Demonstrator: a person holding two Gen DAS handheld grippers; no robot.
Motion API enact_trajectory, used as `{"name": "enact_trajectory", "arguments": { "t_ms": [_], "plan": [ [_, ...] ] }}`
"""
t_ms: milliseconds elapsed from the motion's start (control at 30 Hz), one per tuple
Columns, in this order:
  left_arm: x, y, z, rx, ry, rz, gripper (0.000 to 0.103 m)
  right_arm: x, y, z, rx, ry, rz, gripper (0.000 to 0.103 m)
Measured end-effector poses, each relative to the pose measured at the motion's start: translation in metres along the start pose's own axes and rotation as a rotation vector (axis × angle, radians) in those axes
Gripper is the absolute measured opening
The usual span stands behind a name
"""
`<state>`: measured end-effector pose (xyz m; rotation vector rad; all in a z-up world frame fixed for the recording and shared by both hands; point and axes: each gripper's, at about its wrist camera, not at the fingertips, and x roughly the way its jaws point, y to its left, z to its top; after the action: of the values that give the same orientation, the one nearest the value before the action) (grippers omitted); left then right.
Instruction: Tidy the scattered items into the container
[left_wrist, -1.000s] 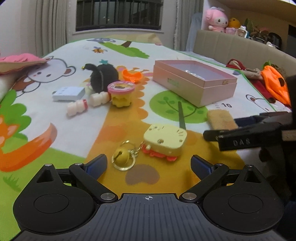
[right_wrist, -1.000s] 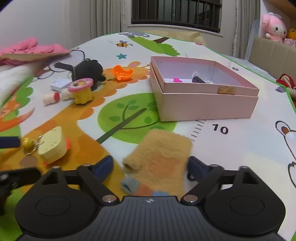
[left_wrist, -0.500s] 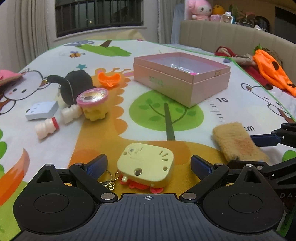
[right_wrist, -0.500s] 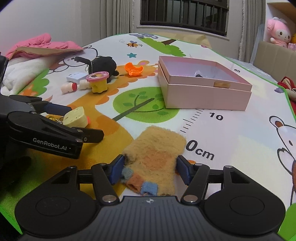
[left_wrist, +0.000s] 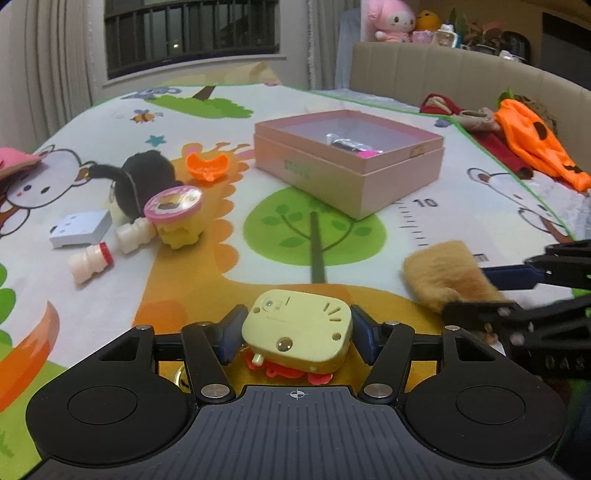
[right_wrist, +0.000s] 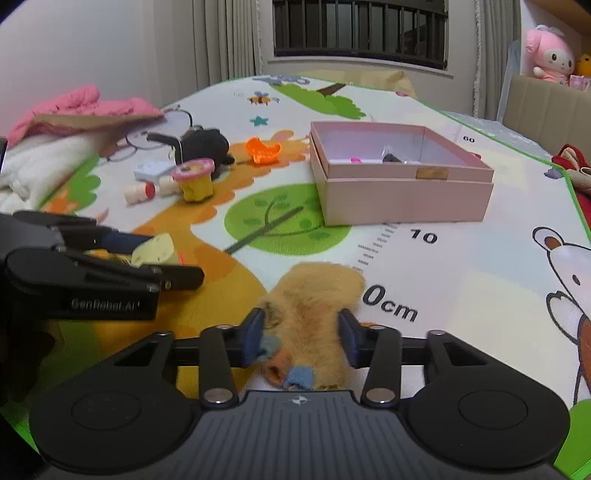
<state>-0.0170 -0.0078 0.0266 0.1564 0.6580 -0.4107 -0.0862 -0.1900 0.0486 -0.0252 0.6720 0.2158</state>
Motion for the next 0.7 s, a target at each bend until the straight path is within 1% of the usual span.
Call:
{"name": "enact_trajectory", "arguments": {
  "t_ms": [33, 100, 133, 167, 233, 333, 400, 500, 567, 633, 700],
  "plan": [
    [-0.003, -0.002, 0.001, 0.000, -0.001, -0.006, 0.065, -0.002, -0.002, 0.001, 0.003, -0.006, 0.006, 0.030],
    [-0.008, -0.007, 0.005, 0.001, -0.005, -0.016, 0.064, -0.005, -0.007, 0.004, 0.007, -0.016, 0.020, 0.025],
    [-0.011, -0.010, 0.008, 0.004, -0.010, -0.019, 0.064, -0.006, -0.010, 0.005, 0.008, -0.019, 0.022, 0.016],
    [-0.013, -0.013, 0.012, 0.007, -0.018, -0.024, 0.064, -0.006, -0.013, 0.007, 0.011, -0.020, 0.024, 0.013],
    [-0.016, -0.020, 0.020, 0.018, -0.033, -0.032, 0.064, -0.007, -0.022, 0.009, 0.019, -0.022, 0.032, 0.013],
    [-0.019, -0.030, 0.030, 0.051, -0.046, -0.033, 0.065, -0.007, -0.034, 0.009, 0.021, -0.027, 0.020, 0.013],
    [-0.017, -0.032, 0.029, 0.061, -0.036, -0.029, 0.065, -0.006, -0.043, 0.004, 0.027, -0.021, 0.011, 0.013],
    [-0.011, -0.029, 0.018, 0.038, 0.005, -0.016, 0.065, -0.003, -0.053, -0.004, 0.042, -0.002, -0.006, 0.013],
    [-0.006, -0.025, 0.009, 0.012, 0.036, -0.007, 0.065, -0.002, -0.055, -0.008, 0.052, -0.005, -0.023, 0.024],
    [-0.006, -0.021, 0.002, -0.008, 0.046, -0.003, 0.063, -0.003, -0.056, -0.009, 0.066, -0.016, -0.035, 0.041],
    [-0.006, -0.016, -0.003, -0.034, 0.054, -0.008, 0.063, -0.003, -0.054, -0.007, 0.078, -0.024, -0.021, 0.044]
  ]
}}
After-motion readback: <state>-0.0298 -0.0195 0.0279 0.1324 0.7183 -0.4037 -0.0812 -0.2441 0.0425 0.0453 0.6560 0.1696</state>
